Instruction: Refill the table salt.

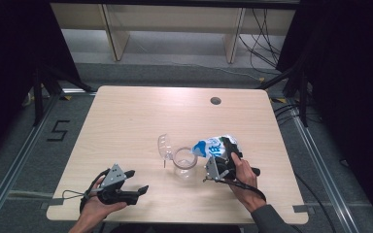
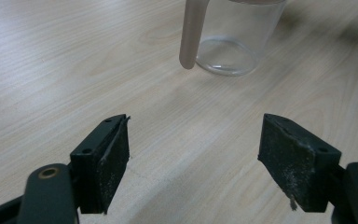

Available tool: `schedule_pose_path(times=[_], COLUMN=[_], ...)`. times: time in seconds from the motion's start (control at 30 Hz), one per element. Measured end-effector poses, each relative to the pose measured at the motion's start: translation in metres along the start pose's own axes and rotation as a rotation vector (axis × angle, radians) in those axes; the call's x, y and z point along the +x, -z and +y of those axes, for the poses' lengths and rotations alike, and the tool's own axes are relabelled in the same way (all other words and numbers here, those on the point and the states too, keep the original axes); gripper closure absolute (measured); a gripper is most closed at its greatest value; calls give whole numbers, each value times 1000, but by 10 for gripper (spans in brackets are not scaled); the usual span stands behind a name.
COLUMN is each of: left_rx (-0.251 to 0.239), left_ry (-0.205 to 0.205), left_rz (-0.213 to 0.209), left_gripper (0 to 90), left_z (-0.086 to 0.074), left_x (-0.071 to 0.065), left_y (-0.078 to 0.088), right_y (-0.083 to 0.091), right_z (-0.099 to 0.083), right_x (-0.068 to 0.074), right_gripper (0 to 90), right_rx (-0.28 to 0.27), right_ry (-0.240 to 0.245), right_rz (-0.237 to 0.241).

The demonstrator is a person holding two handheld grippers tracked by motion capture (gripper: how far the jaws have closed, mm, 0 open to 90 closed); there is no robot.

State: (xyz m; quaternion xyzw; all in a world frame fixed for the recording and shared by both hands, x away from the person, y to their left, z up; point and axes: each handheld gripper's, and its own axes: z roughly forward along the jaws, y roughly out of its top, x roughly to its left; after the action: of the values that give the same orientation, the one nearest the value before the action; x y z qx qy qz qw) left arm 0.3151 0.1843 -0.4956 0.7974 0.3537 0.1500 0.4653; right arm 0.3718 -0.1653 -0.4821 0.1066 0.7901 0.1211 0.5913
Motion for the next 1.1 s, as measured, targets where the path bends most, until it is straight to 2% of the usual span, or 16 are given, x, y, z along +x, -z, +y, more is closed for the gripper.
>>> schedule_pose_path(times=[0.03,0.07,0.1,0.17,0.27,0.3,0.4,0.47,0.5,0.63,0.77,0.8,0.83,0.9,0.93,1.1], left_rx=[0,0,-1,-1,0,0,0,0,3,3,3,2,3,2,3,4], left_ry=[0,0,0,0,0,0,0,0,0,1,1,1,1,1,1,-1], left_rz=[0,0,-1,0,-1,-1,-2,-2,0,-2,-2,-2,-3,-2,-3,-4], left_gripper=[242,242,242,242,242,242,242,242,242,241,242,242,242,242,242,242], left_z=[0,0,0,0,0,0,0,0,0,0,0,0,0,0,0,0], left_x=[0,0,0,0,0,0,0,0,-1,-1,-1,-1,-1,-1,-1,0], left_y=[0,0,0,0,0,0,0,0,0,0,0,0,0,0,0,-1], right_y=[0,-1,-1,0,-1,-1,1,0,0,0,0,0,-1,-1,-2,-3], right_z=[0,0,0,0,1,0,1,2,1,2,2,4,3,5,4,5], right_x=[1,-2,-4,2,0,2,4,0,4,4,7,3,6,3,6,8], right_gripper=[471,472,473,474,474,475,477,479,480,482,484,486,486,487,487,493], right_rx=[1,-18,-23,1,-21,-18,-3,-25,-17,-18,-15,-26,-22,-30,-26,-39], right_ry=[6,68,87,11,77,45,34,108,63,113,119,190,145,198,155,172], right_rz=[-5,-15,-17,-5,-21,-13,-19,-35,-26,-45,-47,-63,-51,-64,-57,-71])
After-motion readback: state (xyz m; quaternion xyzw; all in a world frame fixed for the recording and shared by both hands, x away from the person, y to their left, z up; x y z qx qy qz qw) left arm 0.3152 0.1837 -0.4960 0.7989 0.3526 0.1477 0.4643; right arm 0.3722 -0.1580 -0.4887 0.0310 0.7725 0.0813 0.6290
